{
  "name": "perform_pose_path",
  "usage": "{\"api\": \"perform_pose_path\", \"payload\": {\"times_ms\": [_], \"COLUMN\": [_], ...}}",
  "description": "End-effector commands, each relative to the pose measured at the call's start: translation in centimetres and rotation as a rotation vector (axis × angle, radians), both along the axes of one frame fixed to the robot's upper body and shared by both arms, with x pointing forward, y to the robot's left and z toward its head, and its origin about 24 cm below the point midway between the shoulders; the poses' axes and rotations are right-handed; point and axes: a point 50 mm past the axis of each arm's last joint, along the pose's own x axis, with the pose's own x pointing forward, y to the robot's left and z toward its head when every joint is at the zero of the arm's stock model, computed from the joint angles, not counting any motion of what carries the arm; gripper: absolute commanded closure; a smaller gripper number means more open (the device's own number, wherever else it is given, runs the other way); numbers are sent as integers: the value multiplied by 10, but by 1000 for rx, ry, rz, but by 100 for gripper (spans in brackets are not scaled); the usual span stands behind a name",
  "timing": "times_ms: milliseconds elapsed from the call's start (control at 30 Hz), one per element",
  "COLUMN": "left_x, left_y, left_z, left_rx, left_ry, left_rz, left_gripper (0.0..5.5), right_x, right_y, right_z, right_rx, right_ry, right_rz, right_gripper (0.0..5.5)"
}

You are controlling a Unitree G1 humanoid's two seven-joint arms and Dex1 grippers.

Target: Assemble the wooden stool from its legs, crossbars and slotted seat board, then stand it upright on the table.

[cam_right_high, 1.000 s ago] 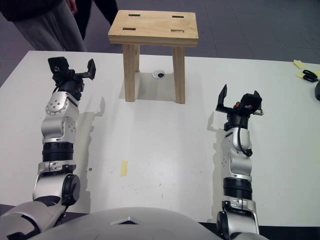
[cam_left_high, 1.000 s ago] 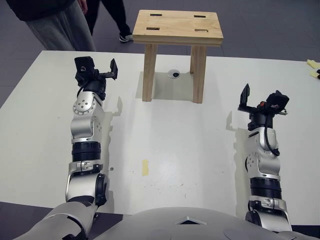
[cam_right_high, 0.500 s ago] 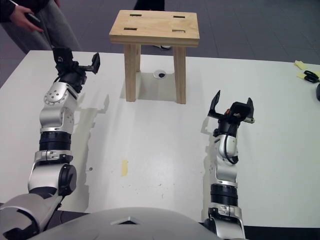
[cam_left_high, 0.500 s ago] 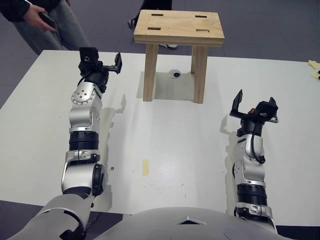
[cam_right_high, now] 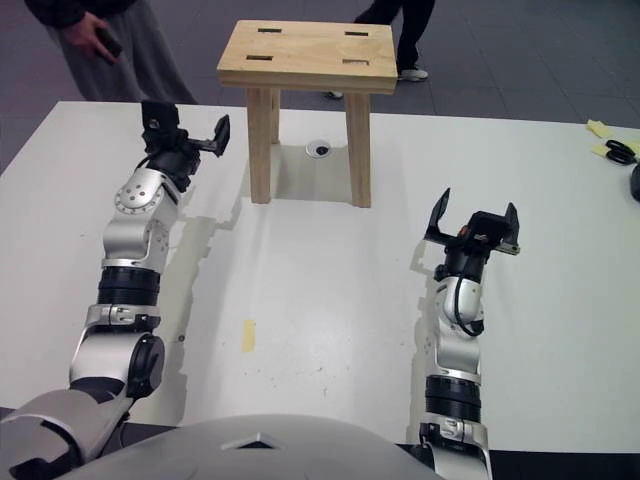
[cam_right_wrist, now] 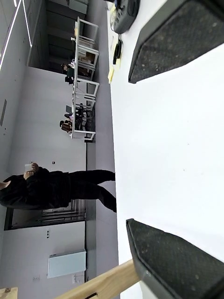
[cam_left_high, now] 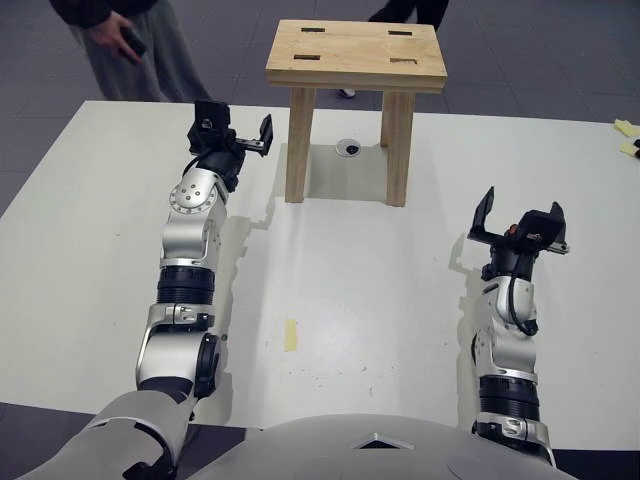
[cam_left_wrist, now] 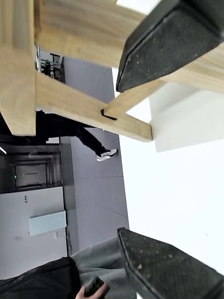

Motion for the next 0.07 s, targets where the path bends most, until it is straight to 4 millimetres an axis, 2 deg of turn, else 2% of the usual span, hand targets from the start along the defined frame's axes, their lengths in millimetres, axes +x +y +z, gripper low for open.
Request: {"api": "perform_pose_path", "payload": {"times_ms": [33, 67], "left_x": [0, -3], "left_y": [-7, -9], "left_z": [6, 2], "left_rx": [-32, -37], "left_ry": [-17, -8], "left_rz": [-7, -9], "left_gripper": [11, 11], "right_x": [9, 9], "right_y": [2, 3], "right_z": [11, 12], "right_rx": [35, 14], "right_ry": [-21, -19], "right_rz": [40, 54], "right_gripper": [10, 10]}}
